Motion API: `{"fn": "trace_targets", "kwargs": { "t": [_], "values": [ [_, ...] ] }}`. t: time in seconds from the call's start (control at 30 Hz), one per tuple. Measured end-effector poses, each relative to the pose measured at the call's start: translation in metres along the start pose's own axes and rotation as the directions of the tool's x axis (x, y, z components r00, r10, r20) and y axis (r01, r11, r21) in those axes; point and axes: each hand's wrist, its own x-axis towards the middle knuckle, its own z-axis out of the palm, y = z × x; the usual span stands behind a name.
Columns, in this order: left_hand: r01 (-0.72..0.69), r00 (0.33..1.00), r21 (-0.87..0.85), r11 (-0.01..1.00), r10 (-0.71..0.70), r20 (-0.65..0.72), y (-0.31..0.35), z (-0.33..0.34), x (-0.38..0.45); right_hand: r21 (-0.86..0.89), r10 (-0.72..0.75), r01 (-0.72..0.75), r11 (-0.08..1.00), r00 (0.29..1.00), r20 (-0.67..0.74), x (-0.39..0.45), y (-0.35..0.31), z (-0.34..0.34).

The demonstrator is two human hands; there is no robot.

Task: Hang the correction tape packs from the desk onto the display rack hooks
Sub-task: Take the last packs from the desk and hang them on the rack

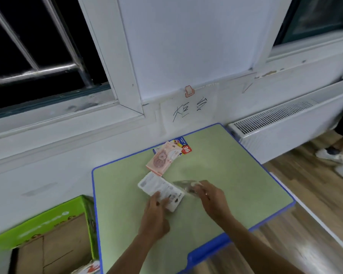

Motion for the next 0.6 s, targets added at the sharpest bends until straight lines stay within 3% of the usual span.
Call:
{"fn": "trace_targets", "kwargs": {
  "t": [0.1, 0.23, 0.37, 0.47, 0.6],
  "values": [
    [0.011, 0.998, 0.001, 1.000, -0.011, -0.059, 0.025, 0.008, -0.010, 0.211, 0.235, -0.214, 0.954, 0.968, -0.082, -0.016, 0.004, -0.034],
    [0.090, 0.988, 0.161, 0.983, -0.068, -0.141, 0.047, 0.005, -0.001, 0.304, 0.310, -0.252, 0.919, 0.937, -0.162, -0.058, 0.031, -0.085],
    [0.379, 0.923, 0.103, 0.920, -0.384, 0.025, 0.060, 0.001, 0.007, 0.313, 0.353, -0.275, 0.909, 0.908, -0.227, -0.094, 0.057, -0.112],
    [0.354, 0.935, 0.133, 0.926, -0.353, -0.036, 0.060, 0.011, -0.016, 0.287, 0.373, -0.325, 0.901, 0.918, -0.131, -0.116, 0.064, -0.111],
    [0.276, 0.961, 0.237, 0.931, -0.265, -0.078, 0.080, 0.023, -0.048, 0.214, 0.372, -0.330, 0.919, 0.907, -0.198, -0.142, 0.069, -0.108]
  ]
}}
